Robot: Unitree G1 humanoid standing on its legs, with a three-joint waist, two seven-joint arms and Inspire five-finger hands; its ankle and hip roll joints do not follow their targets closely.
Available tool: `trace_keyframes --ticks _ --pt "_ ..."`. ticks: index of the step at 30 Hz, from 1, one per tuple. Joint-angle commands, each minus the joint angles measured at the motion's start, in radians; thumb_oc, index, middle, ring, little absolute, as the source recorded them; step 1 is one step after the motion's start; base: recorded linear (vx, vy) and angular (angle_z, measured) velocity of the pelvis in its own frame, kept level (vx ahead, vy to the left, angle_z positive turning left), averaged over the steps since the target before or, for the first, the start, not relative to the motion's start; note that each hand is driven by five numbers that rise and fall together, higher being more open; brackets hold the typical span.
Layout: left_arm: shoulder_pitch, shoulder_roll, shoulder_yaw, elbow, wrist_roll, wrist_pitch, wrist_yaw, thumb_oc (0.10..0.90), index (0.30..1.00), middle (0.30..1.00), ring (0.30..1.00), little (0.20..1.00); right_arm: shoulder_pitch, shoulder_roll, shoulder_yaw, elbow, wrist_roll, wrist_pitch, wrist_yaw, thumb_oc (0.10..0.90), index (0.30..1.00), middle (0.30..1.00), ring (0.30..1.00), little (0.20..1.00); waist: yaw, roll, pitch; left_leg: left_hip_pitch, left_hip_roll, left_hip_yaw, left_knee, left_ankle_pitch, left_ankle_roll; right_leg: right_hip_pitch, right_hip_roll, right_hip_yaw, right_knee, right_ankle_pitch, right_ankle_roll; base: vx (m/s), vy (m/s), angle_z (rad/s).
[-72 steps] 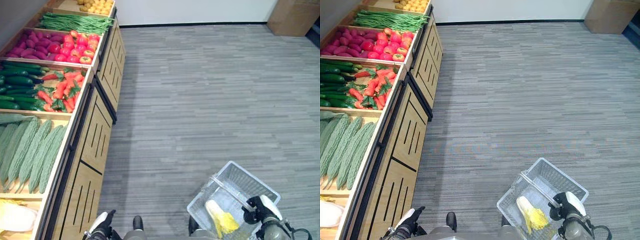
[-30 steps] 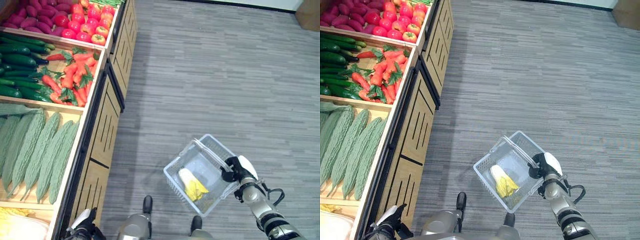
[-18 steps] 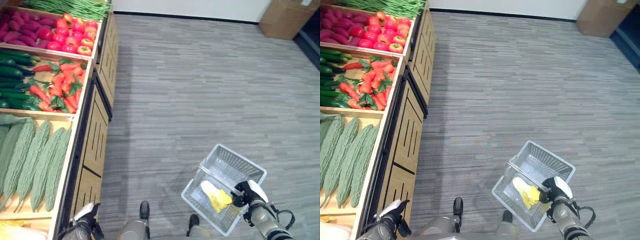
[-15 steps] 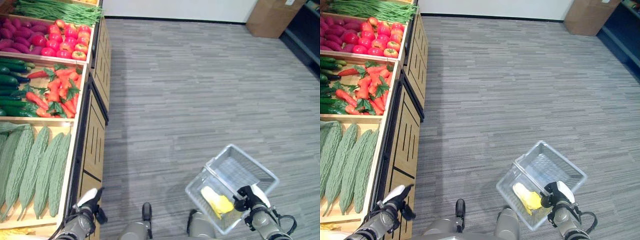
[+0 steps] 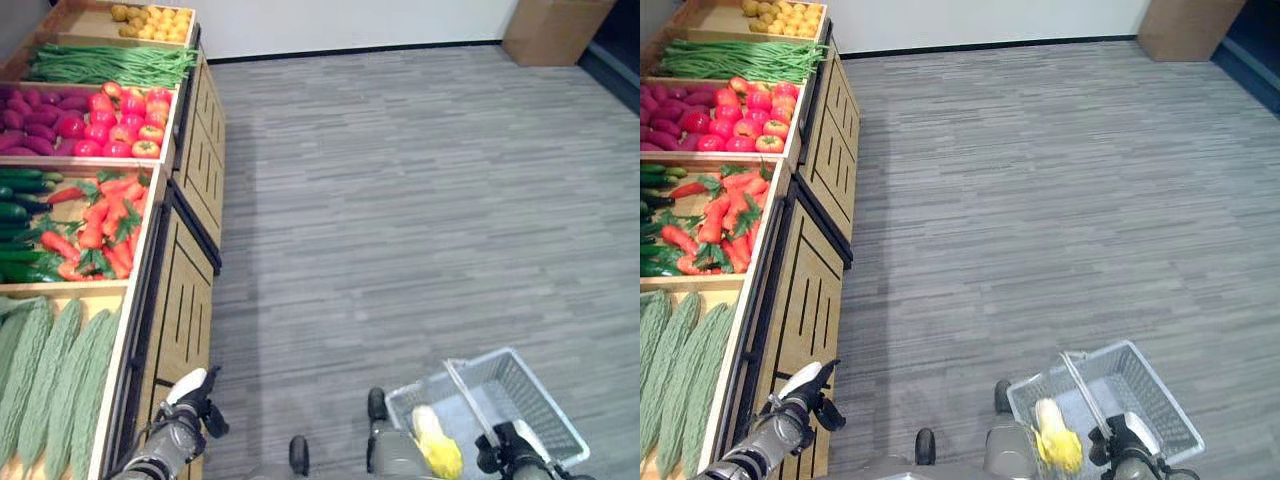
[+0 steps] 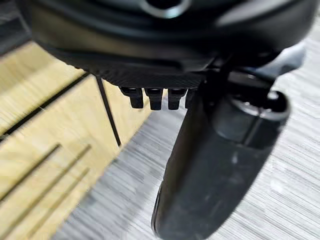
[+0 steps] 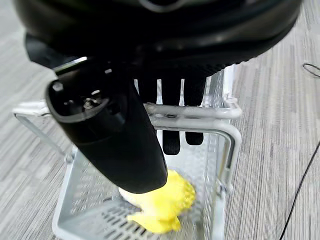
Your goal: Get the vegetables into the basket
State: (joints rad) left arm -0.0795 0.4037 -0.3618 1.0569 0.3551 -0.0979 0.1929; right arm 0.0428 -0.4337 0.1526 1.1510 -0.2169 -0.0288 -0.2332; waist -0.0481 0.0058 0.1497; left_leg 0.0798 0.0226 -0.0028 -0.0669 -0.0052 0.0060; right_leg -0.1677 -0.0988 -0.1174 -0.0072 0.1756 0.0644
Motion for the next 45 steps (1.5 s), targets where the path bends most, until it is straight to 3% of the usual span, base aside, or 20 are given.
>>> trace_keyframes --ticks 1,3,7,13,16,17,19,21,24,29,32,37,38,42,43,44,45 --pt "-0.075 0.066 0.015 -0.027 -0.005 -0.02 0.033 0.9 1.0 1.0 1.0 1.0 -0.061 -0.082 -0.042 -0.043 0.027 -0.052 -0.043 0.4 0.3 0.3 0.3 0.3 0.003 -0.035 -0.018 0.051 0.069 -0.064 0.079 -0.084 -0.06 -0.087 -0.011 0.031 0.172 -0.082 0.092 0.09 -0.125 0.23" --pt "-0.072 0.064 0.011 -0.032 -0.003 -0.018 0.035 0.9 1.0 1.0 1.0 1.0 -0.06 -0.088 -0.046 -0.043 0.029 -0.054 -0.045 0.4 0.3 0.3 0.3 0.3 0.002 -0.03 -0.021 0.053 0.079 -0.068 0.075 -0.071 -0.066 -0.09 -0.004 0.025 0.178 -0.09 0.088 0.11 -0.162 0.12" --pt "-0.058 0.042 0.021 -0.002 0.003 -0.008 0.043 0.9 1.0 1.0 1.0 1.0 -0.058 -0.124 -0.031 -0.115 0.001 -0.059 -0.044 0.4 0.3 0.3 0.3 0.3 0.004 -0.01 -0.024 0.028 0.112 -0.076 0.095 0.011 -0.094 -0.085 0.022 0.013 0.167 -0.108 0.062 0.12 -0.198 0.07" --pt "-0.039 0.0 0.067 0.078 -0.008 0.023 0.076 0.9 1.0 1.0 1.0 1.0 -0.074 -0.174 0.002 -0.278 -0.037 -0.075 -0.05 0.4 0.3 0.3 0.3 0.3 0.025 -0.017 0.003 -0.072 0.11 -0.052 0.215 0.109 -0.119 -0.002 0.017 -0.031 0.094 -0.124 0.031 0.05 -0.121 0.1" --pt "-0.031 -0.013 0.072 0.109 -0.003 0.027 0.078 0.9 1.0 1.0 1.0 1.0 -0.075 -0.183 -0.002 -0.311 -0.035 -0.079 -0.052 0.4 0.3 0.3 0.3 0.3 0.035 -0.026 0.013 -0.122 0.104 -0.027 0.189 0.095 -0.111 0.023 -0.001 -0.048 0.084 -0.132 0.034 0.05 -0.031 0.34" --pt "-0.012 -0.018 0.073 0.141 0.02 0.033 0.074 0.9 1.0 1.0 1.0 1.0 -0.076 -0.196 -0.002 -0.363 -0.044 -0.084 -0.052 0.4 0.3 0.3 0.3 0.3 0.051 -0.034 0.013 -0.194 0.097 -0.001 0.131 0.076 -0.101 0.05 -0.015 -0.064 0.074 -0.142 0.04 0.12 -0.005 0.68" --pt "0.01 -0.023 0.07 0.149 0.039 0.036 0.065 0.9 1.0 1.0 1.0 1.0 -0.074 -0.204 -0.008 -0.4 -0.047 -0.087 -0.056 0.4 0.3 0.3 0.3 0.3 0.064 -0.032 0.015 -0.243 0.097 0.018 0.092 0.111 -0.103 0.074 -0.016 -0.071 0.071 -0.154 0.042 0.15 0.023 0.53" --pt "0.026 -0.022 0.069 0.172 0.064 0.037 0.055 0.9 1.0 1.0 1.0 1.0 -0.074 -0.202 -0.006 -0.43 -0.049 -0.091 -0.057 0.4 0.3 0.3 0.3 0.3 0.081 -0.026 0.017 -0.298 0.114 0.063 0.045 0.182 -0.114 0.109 -0.01 -0.076 0.063 -0.164 0.042 0.16 0.067 0.24" --pt "0.064 -0.016 0.077 0.182 0.085 0.037 0.043 0.9 1.0 1.0 1.0 1.0 -0.095 -0.198 0.012 -0.437 -0.061 -0.093 -0.051 0.4 0.3 0.3 0.3 0.3 0.118 -0.025 0.017 -0.306 0.113 0.049 0.009 0.214 -0.116 0.149 -0.001 -0.053 0.055 -0.18 0.047 0.2 0.115 -0.01" --pt "0.108 -0.015 0.075 0.188 0.107 0.035 0.023 0.9 1.0 1.0 1.0 1.0 -0.104 -0.177 0.017 -0.432 -0.073 -0.087 -0.042 0.4 0.3 0.3 0.3 0.3 0.136 -0.039 -0.008 -0.278 0.099 0.069 0.023 0.187 -0.092 0.192 -0.031 -0.036 0.062 -0.203 0.069 0.19 0.176 -0.3" --pt "0.113 -0.009 0.079 0.185 0.107 0.035 0.019 0.9 1.0 1.0 1.0 1.0 -0.111 -0.148 0.02 -0.425 -0.08 -0.079 -0.04 0.4 0.3 0.3 0.3 0.3 0.15 -0.064 -0.013 -0.288 0.074 0.079 0.072 0.145 -0.066 0.195 -0.064 -0.021 0.074 -0.193 0.088 0.16 0.213 -0.04" --pt "0.1 0.004 0.114 0.173 0.056 0.046 0.032 0.9 1.0 1.0 1.0 1.0 -0.144 -0.1 0.034 -0.364 -0.073 -0.057 -0.049 0.4 0.3 0.3 0.3 0.3 0.176 -0.106 -0.013 -0.296 0.015 0.085 0.122 0.075 -0.02 0.162 -0.125 -0.003 0.124 -0.088 0.129 0.12 0.198 0.09" --pt "0.1 0.004 0.114 0.173 0.056 0.046 0.032 0.9 1.0 1.0 1.0 1.0 -0.145 -0.1 0.034 -0.364 -0.073 -0.057 -0.049 0.4 0.3 0.3 0.3 0.3 0.176 -0.106 -0.014 -0.296 0.015 0.085 0.122 0.075 -0.019 0.161 -0.125 -0.002 0.125 -0.088 0.129 0.11 0.185 0.03" --pt "0.083 0.019 0.098 0.159 0.059 0.046 0.028 0.9 1.0 1.0 1.0 1.0 -0.15 -0.069 0.036 -0.267 -0.047 -0.051 -0.053 0.4 0.3 0.3 0.3 0.3 0.169 -0.101 0.003 -0.244 -0.026 0.063 0.132 0.025 0.027 0.087 -0.128 0.028 0.343 0.008 0.122 0.15 0.202 0.0" --pt "0.081 0.021 0.098 0.158 0.057 0.047 0.027 0.9 1.0 1.0 1.0 1.0 -0.148 -0.066 0.037 -0.259 -0.042 -0.05 -0.05 0.4 0.3 0.3 0.3 0.3 0.164 -0.096 0.007 -0.228 -0.027 0.057 0.127 0.019 0.032 0.064 -0.12 0.032 0.369 0.013 0.118 0.35 0.176 0.2" --pt "0.055 0.028 0.09 0.138 0.044 0.045 0.03 0.9 1.0 1.0 1.0 1.0 -0.13 -0.056 0.038 -0.225 -0.037 -0.05 -0.041 0.4 0.3 0.3 0.3 0.3 0.13 -0.081 0.016 -0.166 -0.03 0.029 0.104 0.007 0.036 -0.027 -0.079 0.035 0.358 -0.016 0.096 0.29 0.111 0.21" --pt "0.055 0.028 0.09 0.138 0.043 0.045 0.029 0.9 1.0 1.0 1.0 1.0 -0.13 -0.056 0.038 -0.225 -0.037 -0.05 -0.041 0.4 0.3 0.3 0.3 0.3 0.128 -0.08 0.019 -0.161 -0.03 0.027 0.103 0.005 0.036 -0.023 -0.08 0.032 0.36 -0.02 0.095 0.32 0.065 0.26"
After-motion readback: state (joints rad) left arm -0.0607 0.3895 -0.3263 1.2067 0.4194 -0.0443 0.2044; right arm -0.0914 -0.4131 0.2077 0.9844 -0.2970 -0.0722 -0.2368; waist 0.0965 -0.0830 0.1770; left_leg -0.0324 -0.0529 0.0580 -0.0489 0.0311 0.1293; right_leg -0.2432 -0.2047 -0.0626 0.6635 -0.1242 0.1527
